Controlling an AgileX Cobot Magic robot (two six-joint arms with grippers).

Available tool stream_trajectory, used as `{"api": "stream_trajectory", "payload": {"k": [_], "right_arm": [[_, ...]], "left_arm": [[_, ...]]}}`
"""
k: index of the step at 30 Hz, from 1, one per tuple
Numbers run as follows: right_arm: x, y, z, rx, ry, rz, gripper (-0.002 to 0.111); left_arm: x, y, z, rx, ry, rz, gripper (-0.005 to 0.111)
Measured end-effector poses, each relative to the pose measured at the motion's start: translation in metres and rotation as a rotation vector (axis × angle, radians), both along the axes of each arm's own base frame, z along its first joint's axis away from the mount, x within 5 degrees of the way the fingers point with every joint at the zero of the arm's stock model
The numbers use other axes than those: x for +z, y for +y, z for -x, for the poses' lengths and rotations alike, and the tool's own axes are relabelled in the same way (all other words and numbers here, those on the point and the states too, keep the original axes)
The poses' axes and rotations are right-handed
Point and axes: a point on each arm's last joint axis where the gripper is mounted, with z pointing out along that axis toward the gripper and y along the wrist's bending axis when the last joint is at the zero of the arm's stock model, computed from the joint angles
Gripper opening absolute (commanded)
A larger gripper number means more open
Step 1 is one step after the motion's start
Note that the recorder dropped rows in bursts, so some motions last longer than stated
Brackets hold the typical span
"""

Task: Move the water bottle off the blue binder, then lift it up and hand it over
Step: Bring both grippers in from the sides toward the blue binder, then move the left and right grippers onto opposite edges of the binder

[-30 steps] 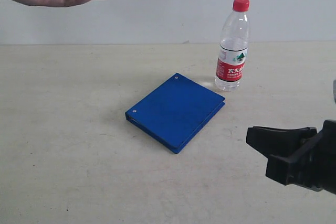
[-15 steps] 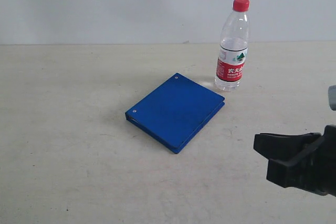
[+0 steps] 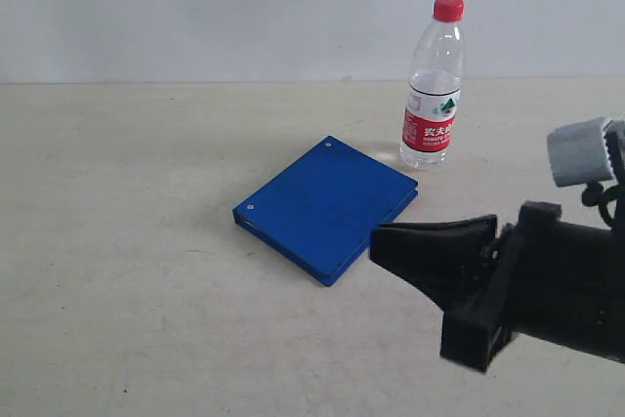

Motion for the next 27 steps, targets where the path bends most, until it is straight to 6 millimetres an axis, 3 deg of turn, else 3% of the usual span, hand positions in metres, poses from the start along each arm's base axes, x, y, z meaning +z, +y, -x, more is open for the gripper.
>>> {"api": "stream_trajectory", "payload": {"k": [2, 3, 5, 6, 8, 9, 12, 16, 19, 27], "right_arm": [[0.011, 0.007, 0.003, 0.141, -0.296, 0.076, 0.000], [0.016, 0.007, 0.004, 0.185, -0.538, 0.182, 0.000], [0.019, 0.003, 0.005, 0.205, -0.853, 0.391, 0.000], [0.018, -0.001, 0.003, 0.199, -0.969, 0.523, 0.000], [0.019, -0.010, -0.004, 0.103, -0.992, 0.655, 0.000], [0.022, -0.015, -0.008, 0.009, -0.922, 0.631, 0.000], [0.037, -0.046, -0.033, -0.547, -0.503, 0.378, 0.000], [0.024, -0.087, -0.043, -0.942, -0.128, 0.340, 0.000], [0.018, -0.089, -0.046, -0.916, 0.053, 0.331, 0.000], [-0.005, -0.072, -0.079, -0.430, 0.535, 0.348, 0.000]], "left_arm": [[-0.001, -0.006, -0.023, -0.105, 0.042, -0.074, 0.004], [-0.006, -0.008, -0.037, -0.169, 0.083, -0.110, 0.004], [-0.017, -0.011, -0.054, -0.242, 0.141, -0.140, 0.004], [-0.024, -0.012, -0.061, -0.272, 0.168, -0.153, 0.004], [-0.033, -0.013, -0.070, -0.306, 0.192, -0.172, 0.004], [-0.034, -0.013, -0.072, -0.307, 0.189, -0.169, 0.004], [-0.037, -0.011, -0.087, -0.289, 0.148, -0.147, 0.004], [-0.050, -0.012, -0.099, -0.289, 0.186, -0.140, 0.004], [-0.066, -0.017, -0.109, -0.313, 0.246, -0.159, 0.009], [-0.103, -0.038, -0.146, -0.392, 0.414, -0.206, 0.045]]}}
